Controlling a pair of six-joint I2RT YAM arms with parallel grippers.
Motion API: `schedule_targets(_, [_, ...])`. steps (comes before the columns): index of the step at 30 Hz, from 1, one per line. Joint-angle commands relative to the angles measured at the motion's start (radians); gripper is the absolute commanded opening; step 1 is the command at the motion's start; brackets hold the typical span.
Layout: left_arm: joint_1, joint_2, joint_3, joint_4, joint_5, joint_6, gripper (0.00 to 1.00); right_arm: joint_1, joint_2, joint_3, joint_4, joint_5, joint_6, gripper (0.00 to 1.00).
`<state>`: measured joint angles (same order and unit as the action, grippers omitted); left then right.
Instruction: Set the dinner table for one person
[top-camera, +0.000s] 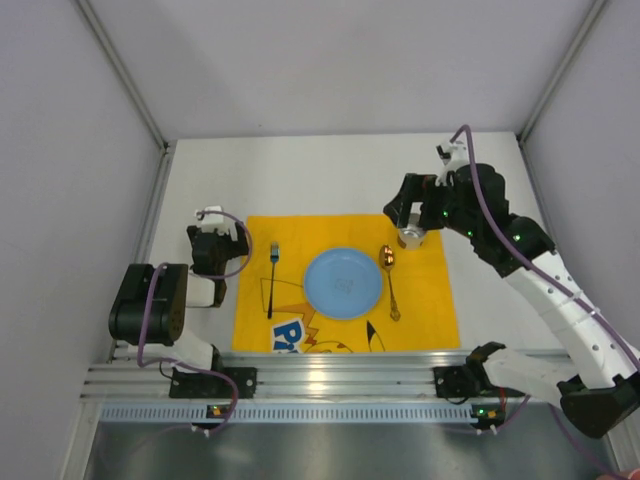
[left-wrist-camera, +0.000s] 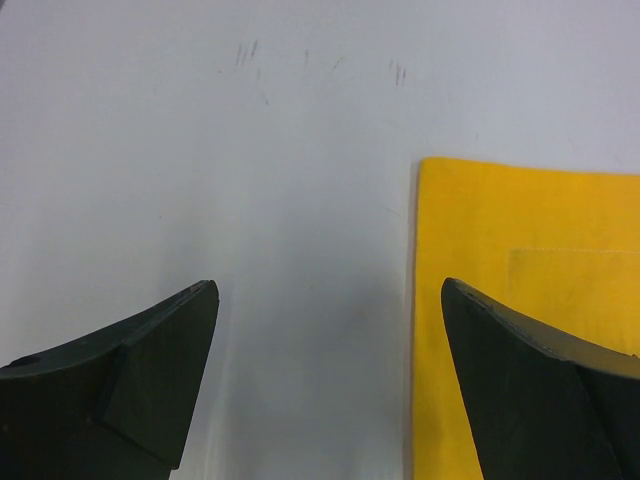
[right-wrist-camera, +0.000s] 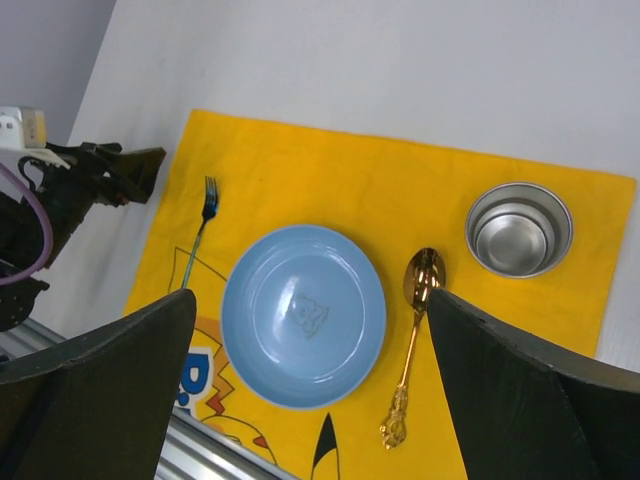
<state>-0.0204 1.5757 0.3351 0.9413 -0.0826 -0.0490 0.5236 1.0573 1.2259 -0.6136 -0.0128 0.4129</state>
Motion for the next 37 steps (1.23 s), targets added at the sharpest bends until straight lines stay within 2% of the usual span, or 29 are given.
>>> schedule_targets(1, [0.005,-0.009,-0.008,0.122,0.03,0.0,0.99,0.012,0.007,0.047,0.052,-0.022,0.021,1.0])
schedule_targets(7, [0.007,-0.008,-0.01,0.131,0.029,0.005,0.99,0.01,-0.031,-0.014,0.057,0.045,-0.003,1.0])
schedule_targets(11, [0.007,-0.008,-0.01,0.131,0.03,0.005,0.99,0.012,-0.138,-0.228,0.074,0.102,-0.028,1.0])
schedule_targets(14, [0.007,-0.008,-0.011,0.131,0.029,0.005,0.99,0.012,-0.224,-0.359,0.054,0.08,-0.077,1.0])
schedule_targets(20, [0.007,-0.008,-0.01,0.131,0.029,0.005,0.99,0.012,-0.364,-0.485,-0.032,0.096,-0.063,1.0])
schedule_targets(25, [0.007,-0.008,-0.01,0.131,0.029,0.005,0.99,0.019,-0.419,-0.499,-0.012,0.114,-0.04,1.0])
schedule_targets(37, [0.007,-0.008,-0.01,0.131,0.029,0.005,0.99,0.021,-0.33,-0.456,-0.061,0.197,-0.009,1.0])
